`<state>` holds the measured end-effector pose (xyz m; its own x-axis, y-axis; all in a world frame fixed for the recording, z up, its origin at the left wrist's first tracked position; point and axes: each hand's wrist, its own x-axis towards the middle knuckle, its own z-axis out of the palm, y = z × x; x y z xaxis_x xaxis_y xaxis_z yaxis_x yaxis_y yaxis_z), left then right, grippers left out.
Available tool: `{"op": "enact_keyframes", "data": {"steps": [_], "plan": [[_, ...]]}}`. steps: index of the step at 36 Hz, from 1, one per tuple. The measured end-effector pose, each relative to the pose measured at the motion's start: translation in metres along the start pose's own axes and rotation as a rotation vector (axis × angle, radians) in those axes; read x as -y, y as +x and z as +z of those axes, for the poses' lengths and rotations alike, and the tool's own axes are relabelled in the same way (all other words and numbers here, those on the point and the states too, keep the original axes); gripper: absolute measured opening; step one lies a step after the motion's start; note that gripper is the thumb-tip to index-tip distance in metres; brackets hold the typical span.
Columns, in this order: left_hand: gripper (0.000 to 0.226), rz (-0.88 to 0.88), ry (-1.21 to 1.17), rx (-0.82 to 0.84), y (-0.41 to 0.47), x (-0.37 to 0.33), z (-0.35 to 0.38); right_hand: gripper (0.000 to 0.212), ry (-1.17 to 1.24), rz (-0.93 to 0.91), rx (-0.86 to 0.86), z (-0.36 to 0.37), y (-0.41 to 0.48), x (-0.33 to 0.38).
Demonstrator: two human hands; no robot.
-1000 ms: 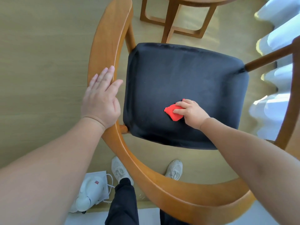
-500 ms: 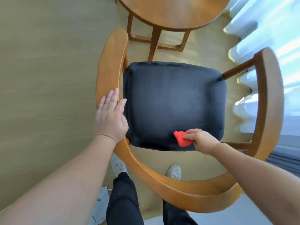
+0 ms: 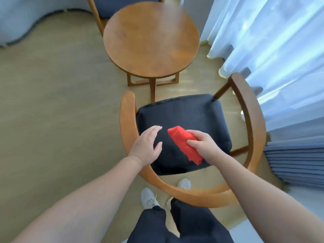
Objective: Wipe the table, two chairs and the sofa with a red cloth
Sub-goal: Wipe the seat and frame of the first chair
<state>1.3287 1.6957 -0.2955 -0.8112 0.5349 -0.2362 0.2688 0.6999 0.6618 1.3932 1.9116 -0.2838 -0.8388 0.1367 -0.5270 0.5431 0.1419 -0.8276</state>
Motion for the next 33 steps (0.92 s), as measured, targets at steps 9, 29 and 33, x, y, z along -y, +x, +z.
{"op": "enact_keyframes", "data": {"steps": [9,29,33], "plan": [[0.056,0.104,-0.055,0.089,0.025,-0.04,-0.037,0.025,0.037,0.038,0.243,-0.015,0.01,0.047],[0.05,-0.126,-0.632,0.337,0.101,0.047,-0.128,0.057,0.207,0.147,-0.189,0.069,0.098,0.105],[0.042,-0.076,-0.636,0.416,0.117,0.073,-0.157,0.083,0.073,0.071,-0.097,0.104,0.107,0.113]]}}
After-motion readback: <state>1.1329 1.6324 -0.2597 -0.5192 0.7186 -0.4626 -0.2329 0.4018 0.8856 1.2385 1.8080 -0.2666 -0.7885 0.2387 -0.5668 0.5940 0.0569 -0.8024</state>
